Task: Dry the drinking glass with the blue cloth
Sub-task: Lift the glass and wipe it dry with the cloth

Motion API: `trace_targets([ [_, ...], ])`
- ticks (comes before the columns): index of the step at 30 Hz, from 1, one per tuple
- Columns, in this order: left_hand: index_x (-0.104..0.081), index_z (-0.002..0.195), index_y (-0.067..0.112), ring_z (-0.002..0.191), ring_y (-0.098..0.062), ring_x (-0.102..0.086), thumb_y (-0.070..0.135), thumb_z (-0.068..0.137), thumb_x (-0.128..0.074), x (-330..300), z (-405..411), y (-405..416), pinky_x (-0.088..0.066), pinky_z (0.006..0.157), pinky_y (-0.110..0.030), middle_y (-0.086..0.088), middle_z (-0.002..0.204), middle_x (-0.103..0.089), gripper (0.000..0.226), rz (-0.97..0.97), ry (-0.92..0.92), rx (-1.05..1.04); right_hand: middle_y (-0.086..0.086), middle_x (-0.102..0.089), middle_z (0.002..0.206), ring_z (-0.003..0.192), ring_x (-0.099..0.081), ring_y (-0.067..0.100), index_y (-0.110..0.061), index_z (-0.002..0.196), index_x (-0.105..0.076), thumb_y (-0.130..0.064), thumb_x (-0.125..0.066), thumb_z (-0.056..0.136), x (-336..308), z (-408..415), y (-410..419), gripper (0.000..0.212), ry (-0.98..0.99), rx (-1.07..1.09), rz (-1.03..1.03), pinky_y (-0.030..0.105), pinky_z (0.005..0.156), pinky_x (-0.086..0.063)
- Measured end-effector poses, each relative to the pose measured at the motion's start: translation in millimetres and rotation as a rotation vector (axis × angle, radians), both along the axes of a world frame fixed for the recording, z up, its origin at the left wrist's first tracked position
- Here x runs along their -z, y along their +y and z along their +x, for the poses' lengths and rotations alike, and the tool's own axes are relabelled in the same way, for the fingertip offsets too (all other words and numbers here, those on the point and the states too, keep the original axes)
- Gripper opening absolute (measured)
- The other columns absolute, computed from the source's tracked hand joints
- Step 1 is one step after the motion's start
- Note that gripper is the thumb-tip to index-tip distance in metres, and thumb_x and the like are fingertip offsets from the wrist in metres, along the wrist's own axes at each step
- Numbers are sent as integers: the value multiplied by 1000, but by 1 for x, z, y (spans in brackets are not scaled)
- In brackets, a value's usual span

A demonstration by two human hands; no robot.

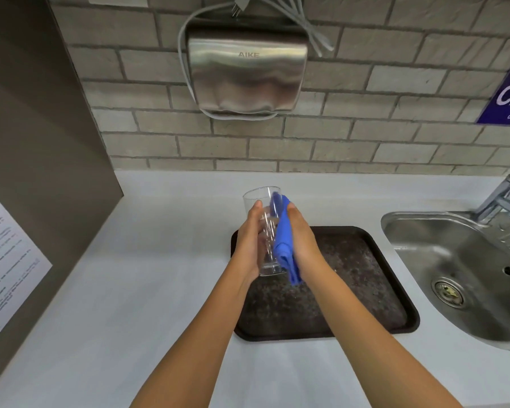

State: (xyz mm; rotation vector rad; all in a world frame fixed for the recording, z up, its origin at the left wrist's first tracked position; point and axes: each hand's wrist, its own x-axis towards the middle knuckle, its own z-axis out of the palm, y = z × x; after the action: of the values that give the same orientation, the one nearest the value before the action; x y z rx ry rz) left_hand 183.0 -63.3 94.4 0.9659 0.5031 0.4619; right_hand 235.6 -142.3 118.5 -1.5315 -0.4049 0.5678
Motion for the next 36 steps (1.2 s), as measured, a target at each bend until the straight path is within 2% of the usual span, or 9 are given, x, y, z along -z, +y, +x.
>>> trace_targets([
  [4,-60,134,13,129,-33,-57,51,101,-42,11,5,6,-37,116,-52,-20,137,-62,53,27,-15,3,-17,-16,160,145,-23,11,-52,146,-14,-48,-28,100,17,-24,-2,48,-689,40,-212,31,101,-39],
  [6,-61,132,14,128,-33,-58,51,101,-42,14,6,6,-37,116,-53,-21,136,-62,52,50,-28,17,-17,-11,161,146,-19,8,-56,144,-11,-50,-28,100,20,-21,-1,48,-727,45,-255,31,97,-39],
  [13,-65,128,12,112,-31,-69,57,86,-57,13,10,0,-54,99,-43,-20,122,-71,61,61,15,-11,-17,-27,157,142,-27,0,-37,150,-25,-34,-27,105,16,0,1,44,-498,3,-42,30,117,-28],
  [17,-72,99,17,88,-13,-73,49,98,-51,18,15,7,-56,73,-21,-5,97,-75,38,135,66,-8,-8,-15,162,148,-18,20,-36,150,-22,-33,-29,104,34,-21,-4,47,-894,61,-366,34,114,-29],
  [20,-66,81,15,73,-14,-67,48,97,-52,20,17,10,-54,68,-24,-3,78,-68,39,106,90,-4,1,-9,163,149,-11,29,-26,152,-13,-24,-32,104,51,-32,-8,51,-1168,40,-583,43,123,-8],
  [24,-74,96,12,82,-17,-75,53,94,-56,25,18,5,-59,67,-24,-7,89,-77,45,63,58,2,-10,-15,162,147,-16,4,-36,149,-24,-30,-32,104,47,-21,-11,46,-960,59,-355,26,119,-18],
  [26,-77,101,15,87,-19,-76,57,89,-58,23,19,1,-60,68,-26,-7,93,-79,47,77,74,-16,-13,-27,157,134,-29,-12,-41,146,-31,-40,-32,102,40,-6,-9,43,-642,84,-205,9,106,-29],
  [30,-72,112,18,94,-24,-77,57,86,-61,21,25,-5,-60,80,-37,-8,101,-80,48,-3,58,-6,12,-67,118,102,-66,24,-15,130,-58,-45,-43,99,26,35,-6,46,181,70,-34,40,97,-51],
  [36,-71,109,19,92,-22,-77,53,92,-57,24,33,-8,-61,74,-32,-6,101,-80,41,-12,79,-10,6,-70,114,96,-69,15,-26,120,-63,-51,-44,96,40,27,-13,40,103,120,-23,31,86,-55],
])
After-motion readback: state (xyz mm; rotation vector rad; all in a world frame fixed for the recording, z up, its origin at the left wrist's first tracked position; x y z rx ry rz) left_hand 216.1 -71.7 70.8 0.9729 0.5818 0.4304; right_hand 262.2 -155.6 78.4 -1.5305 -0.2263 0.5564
